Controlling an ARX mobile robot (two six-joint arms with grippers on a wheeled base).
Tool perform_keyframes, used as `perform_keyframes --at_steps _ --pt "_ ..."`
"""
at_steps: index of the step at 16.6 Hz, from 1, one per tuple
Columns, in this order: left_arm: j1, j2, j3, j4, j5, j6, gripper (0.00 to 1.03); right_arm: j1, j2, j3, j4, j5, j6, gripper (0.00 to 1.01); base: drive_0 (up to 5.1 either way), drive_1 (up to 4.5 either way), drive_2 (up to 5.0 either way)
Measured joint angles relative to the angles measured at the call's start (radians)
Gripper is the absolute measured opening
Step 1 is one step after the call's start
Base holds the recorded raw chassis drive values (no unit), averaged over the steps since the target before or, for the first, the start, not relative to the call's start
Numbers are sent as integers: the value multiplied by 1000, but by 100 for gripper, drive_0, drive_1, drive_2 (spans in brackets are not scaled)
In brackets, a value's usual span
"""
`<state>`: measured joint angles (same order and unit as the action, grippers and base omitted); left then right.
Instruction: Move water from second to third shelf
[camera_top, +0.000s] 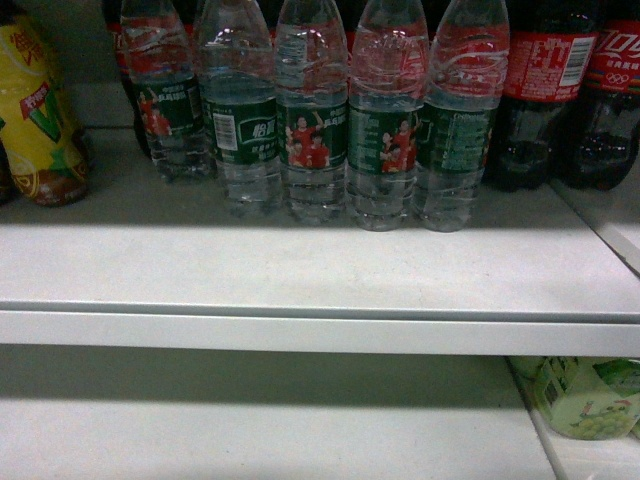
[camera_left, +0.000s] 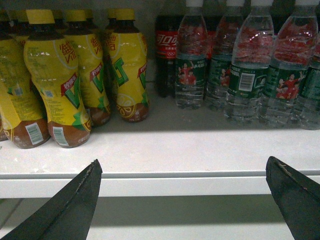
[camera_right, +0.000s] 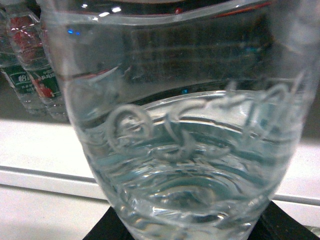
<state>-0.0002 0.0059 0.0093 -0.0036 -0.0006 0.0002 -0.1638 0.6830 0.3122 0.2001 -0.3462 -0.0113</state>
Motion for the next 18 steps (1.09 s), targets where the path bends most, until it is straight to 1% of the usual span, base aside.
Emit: perform_keyframes --at_steps 18 --pt "0 0 0 0 2 0 98 0 -5 3 -4 0 3 40 0 0 0"
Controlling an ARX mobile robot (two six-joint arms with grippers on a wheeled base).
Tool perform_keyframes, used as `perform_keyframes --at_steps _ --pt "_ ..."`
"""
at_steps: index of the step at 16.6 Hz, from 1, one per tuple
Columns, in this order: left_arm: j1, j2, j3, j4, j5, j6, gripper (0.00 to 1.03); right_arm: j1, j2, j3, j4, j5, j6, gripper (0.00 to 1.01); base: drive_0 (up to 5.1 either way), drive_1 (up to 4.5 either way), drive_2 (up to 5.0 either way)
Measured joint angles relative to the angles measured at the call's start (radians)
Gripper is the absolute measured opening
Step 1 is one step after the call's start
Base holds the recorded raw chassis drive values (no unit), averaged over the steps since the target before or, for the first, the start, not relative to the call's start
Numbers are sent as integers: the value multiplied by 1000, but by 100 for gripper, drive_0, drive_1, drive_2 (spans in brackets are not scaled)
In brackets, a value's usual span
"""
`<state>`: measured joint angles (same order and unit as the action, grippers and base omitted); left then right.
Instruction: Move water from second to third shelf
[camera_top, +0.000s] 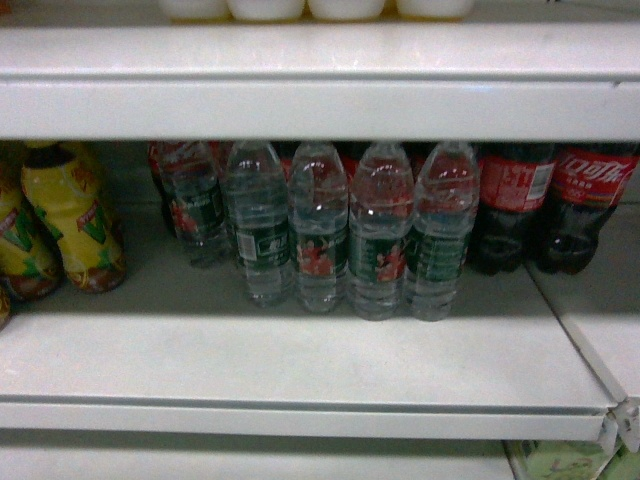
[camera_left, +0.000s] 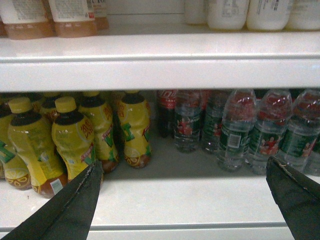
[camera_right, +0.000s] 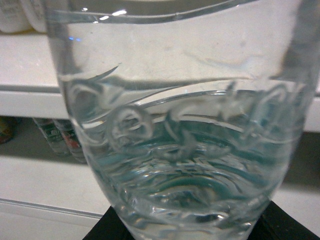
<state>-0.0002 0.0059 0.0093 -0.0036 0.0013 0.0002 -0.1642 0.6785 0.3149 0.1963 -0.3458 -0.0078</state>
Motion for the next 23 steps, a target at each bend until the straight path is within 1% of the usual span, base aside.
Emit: perform_keyframes --at_steps 23 --pt "0 0 0 1 -2 0 98 0 -1 10 3 0 0 39 0 0 0"
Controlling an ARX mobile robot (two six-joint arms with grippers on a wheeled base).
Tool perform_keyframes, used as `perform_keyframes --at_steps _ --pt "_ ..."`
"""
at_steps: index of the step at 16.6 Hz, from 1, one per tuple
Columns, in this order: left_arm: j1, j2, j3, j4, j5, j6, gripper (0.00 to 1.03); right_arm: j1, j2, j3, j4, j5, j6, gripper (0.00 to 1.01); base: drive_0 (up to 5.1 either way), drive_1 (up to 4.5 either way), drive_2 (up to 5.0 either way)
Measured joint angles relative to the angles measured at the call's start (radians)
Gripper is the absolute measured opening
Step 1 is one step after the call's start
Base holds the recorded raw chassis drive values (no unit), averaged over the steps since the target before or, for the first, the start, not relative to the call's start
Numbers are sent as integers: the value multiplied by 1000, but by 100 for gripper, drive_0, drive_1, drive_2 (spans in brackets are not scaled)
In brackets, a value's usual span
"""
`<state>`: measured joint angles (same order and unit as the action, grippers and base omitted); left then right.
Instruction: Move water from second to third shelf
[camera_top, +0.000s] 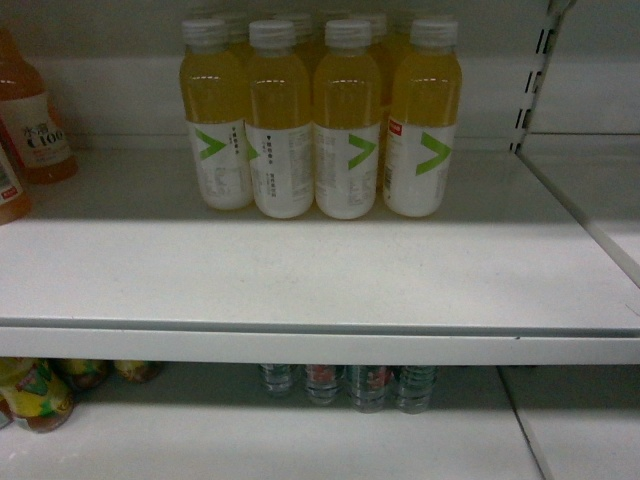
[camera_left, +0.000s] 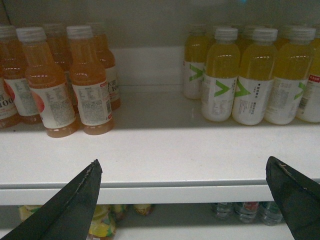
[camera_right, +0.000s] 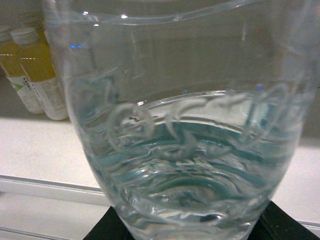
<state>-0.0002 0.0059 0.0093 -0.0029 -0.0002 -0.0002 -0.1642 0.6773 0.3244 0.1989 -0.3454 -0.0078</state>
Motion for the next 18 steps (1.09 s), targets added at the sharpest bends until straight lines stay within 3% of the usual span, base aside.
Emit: perform_keyframes --at_steps 4,18 --pt "0 0 0 -1 0 0 98 0 0 0 0 0 0 39 -76 38 38" --pt "0 0 0 -1 0 0 98 0 0 0 -3 -1 0 39 -485 260 260"
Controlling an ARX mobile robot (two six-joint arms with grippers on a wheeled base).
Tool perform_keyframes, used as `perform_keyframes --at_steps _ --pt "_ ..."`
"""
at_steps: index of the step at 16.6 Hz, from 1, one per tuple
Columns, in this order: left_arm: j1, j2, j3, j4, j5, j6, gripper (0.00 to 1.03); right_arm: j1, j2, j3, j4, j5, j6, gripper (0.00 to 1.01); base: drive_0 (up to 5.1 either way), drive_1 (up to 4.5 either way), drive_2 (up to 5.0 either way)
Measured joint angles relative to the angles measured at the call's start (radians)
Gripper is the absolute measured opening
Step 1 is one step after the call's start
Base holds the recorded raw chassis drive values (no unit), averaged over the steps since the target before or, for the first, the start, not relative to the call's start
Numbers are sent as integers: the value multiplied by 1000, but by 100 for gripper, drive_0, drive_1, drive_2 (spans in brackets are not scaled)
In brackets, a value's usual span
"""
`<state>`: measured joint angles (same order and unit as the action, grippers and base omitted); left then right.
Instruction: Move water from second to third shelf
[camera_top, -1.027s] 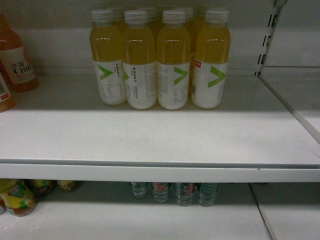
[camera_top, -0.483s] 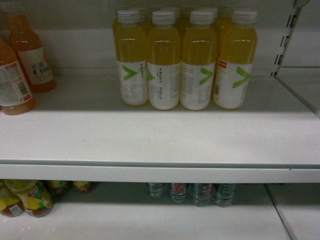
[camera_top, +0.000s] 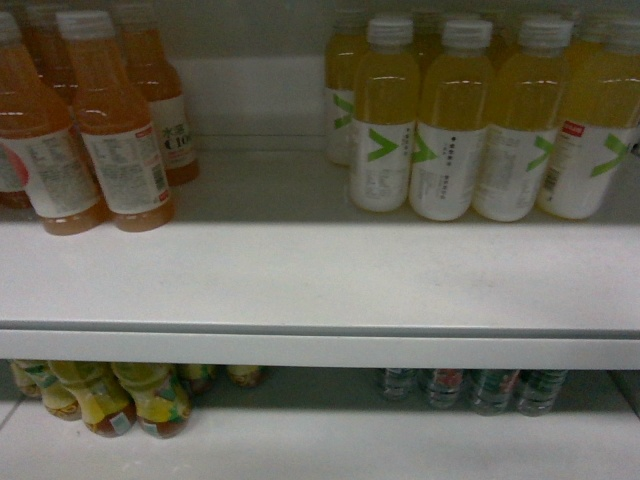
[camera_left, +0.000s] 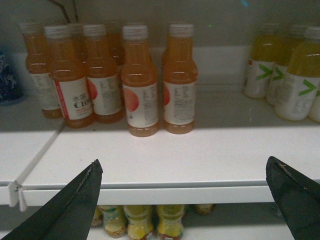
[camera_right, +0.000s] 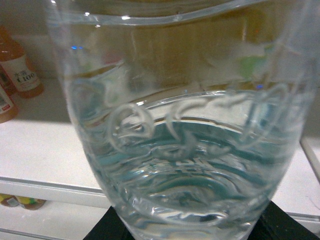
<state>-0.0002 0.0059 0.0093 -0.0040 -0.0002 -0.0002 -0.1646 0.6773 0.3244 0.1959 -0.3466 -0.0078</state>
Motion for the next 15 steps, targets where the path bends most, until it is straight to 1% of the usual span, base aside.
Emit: perform_keyframes --at_steps 15 --pt "0 0 0 0 0 0 98 0 0 0 3 1 0 39 -498 247 247"
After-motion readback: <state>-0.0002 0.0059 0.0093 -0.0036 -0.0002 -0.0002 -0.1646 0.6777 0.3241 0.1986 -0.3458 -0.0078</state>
